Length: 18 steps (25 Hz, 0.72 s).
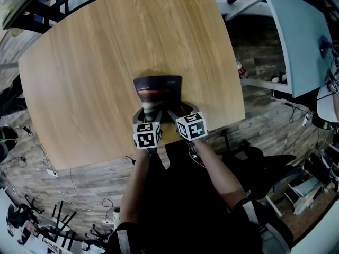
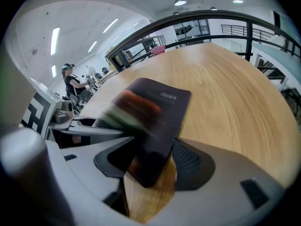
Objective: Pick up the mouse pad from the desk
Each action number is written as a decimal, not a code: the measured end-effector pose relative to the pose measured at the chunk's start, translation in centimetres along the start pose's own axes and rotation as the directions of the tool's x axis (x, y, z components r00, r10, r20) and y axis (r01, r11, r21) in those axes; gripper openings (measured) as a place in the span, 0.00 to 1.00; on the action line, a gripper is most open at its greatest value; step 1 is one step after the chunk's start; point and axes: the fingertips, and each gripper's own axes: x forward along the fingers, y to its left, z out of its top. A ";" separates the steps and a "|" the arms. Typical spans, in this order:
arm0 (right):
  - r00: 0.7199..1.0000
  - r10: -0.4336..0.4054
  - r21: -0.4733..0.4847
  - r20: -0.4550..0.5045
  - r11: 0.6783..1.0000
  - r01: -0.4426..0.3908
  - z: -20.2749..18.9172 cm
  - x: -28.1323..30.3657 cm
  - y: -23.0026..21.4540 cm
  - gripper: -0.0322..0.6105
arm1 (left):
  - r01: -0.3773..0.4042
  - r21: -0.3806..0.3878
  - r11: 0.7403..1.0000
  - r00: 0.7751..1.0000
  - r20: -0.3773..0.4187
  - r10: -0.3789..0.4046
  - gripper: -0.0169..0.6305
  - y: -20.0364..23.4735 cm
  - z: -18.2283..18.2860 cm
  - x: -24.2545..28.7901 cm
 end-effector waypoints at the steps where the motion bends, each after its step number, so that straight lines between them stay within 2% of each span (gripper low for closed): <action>1: 1.000 0.002 0.001 0.001 1.000 -0.002 0.0 -0.1 0.0 0.43 | 0.003 -0.001 1.000 1.000 0.002 -0.003 0.46 0.0 0.0 0.0; 6: 1.000 0.008 0.001 0.000 1.000 -0.008 -0.2 -0.4 0.1 0.43 | 0.011 -0.009 1.000 1.000 0.009 -0.011 0.43 0.2 -0.2 -0.2; 15: 1.000 -0.006 0.008 0.009 1.000 0.005 -0.1 -0.7 0.0 0.43 | 0.031 -0.045 0.999 0.998 0.051 -0.028 0.21 0.3 0.1 -0.6; 18: 1.000 -0.012 0.013 0.015 1.000 0.012 0.2 -0.7 -0.1 0.43 | 0.036 -0.060 0.998 0.997 0.064 -0.032 0.19 0.5 0.2 -0.7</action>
